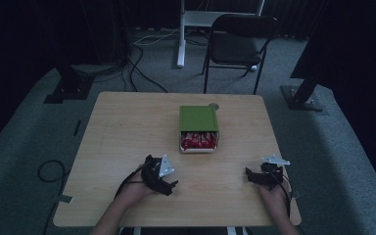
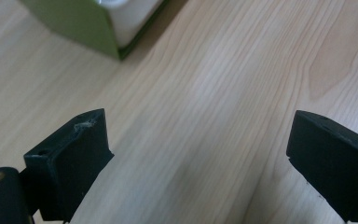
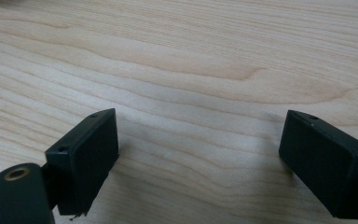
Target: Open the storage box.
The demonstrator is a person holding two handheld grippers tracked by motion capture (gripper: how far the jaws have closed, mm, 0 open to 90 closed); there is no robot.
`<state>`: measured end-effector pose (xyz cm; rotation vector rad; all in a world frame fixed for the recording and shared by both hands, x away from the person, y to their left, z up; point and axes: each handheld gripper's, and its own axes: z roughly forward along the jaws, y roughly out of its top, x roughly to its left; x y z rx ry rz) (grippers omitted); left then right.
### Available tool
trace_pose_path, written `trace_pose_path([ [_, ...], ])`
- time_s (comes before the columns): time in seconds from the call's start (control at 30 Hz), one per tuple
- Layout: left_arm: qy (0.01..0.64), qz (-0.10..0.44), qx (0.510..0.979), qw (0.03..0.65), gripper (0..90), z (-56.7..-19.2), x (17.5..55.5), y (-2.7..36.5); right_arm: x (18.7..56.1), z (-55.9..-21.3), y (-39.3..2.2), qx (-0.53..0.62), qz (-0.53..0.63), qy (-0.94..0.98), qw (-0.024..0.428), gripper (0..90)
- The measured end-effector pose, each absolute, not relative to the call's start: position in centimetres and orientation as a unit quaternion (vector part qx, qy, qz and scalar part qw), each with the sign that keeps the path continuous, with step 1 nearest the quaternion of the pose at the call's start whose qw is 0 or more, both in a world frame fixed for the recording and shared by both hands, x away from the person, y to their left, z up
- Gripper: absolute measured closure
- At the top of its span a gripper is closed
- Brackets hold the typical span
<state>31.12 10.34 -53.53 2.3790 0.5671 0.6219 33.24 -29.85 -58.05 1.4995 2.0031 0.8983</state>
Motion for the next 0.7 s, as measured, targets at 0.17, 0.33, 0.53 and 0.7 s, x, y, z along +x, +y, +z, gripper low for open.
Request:
trace_pose_path([
  [0.17,0.183,0.245,0.907,0.291,6.6,-53.2,31.3,8.6,33.2,-58.0,-29.9,0.548,0.328,0.731,0.239,11.0],
  [0.33,0.161,0.252,0.912,0.282,6.6,-53.1,31.6,7.2,33.2,-58.0,-29.9,0.548,0.328,0.732,0.239,11.0],
  [0.53,0.133,0.264,0.918,0.265,6.6,-53.2,31.7,5.8,33.2,-58.0,-29.9,0.548,0.328,0.731,0.239,11.0],
  [0.7,0.111,0.268,0.923,0.253,6.6,-53.3,31.9,4.4,33.2,-58.0,-29.9,0.548,0.328,0.731,0.239,11.0],
])
